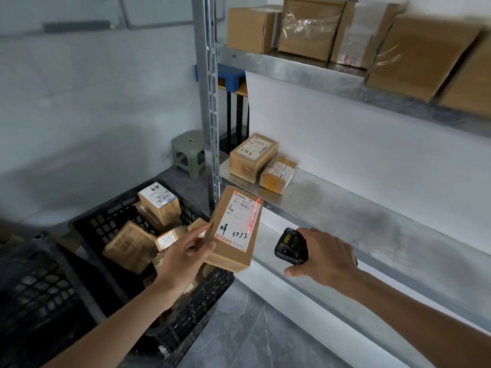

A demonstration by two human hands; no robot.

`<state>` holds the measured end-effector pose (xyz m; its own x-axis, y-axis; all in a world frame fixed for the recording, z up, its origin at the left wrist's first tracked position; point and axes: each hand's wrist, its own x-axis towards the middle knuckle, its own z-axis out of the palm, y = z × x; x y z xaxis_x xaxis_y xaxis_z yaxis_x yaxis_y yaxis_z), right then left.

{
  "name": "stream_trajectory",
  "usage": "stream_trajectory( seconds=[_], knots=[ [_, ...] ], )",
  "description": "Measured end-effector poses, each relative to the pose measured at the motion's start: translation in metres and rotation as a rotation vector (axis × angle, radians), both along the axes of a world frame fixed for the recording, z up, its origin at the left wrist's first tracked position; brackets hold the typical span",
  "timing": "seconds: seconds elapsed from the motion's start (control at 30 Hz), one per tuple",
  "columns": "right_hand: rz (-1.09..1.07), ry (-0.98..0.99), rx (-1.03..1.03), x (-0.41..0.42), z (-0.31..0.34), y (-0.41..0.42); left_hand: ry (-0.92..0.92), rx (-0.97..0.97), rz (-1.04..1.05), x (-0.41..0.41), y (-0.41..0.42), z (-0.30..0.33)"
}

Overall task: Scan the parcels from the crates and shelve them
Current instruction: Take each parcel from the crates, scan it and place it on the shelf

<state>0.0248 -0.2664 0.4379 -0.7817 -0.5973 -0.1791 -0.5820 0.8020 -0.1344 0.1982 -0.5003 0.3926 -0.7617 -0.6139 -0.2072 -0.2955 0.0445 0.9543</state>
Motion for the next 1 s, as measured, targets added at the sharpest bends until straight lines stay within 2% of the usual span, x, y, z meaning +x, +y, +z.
stream_trajectory(
  seconds=[0.27,0.53,0.73,1.0],
  knots=[
    [-0.025,-0.030,-0.037,-0.002,-0.003,0.010,0.001,0.007,-0.015,-0.009,0.006,0.001],
    [-0.037,-0.270,-0.375,0.010,-0.010,0.010,0.048,0.104,-0.061,-0.041,0.036,0.002],
    [-0.084,-0.152,-0.499,0.005,-0.019,0.023,0.061,0.167,-0.133,-0.072,0.060,0.008],
    [-0.217,-0.152,-0.643,-0.034,-0.023,0.053,-0.018,0.119,-0.319,-0.115,0.078,0.007]
  ],
)
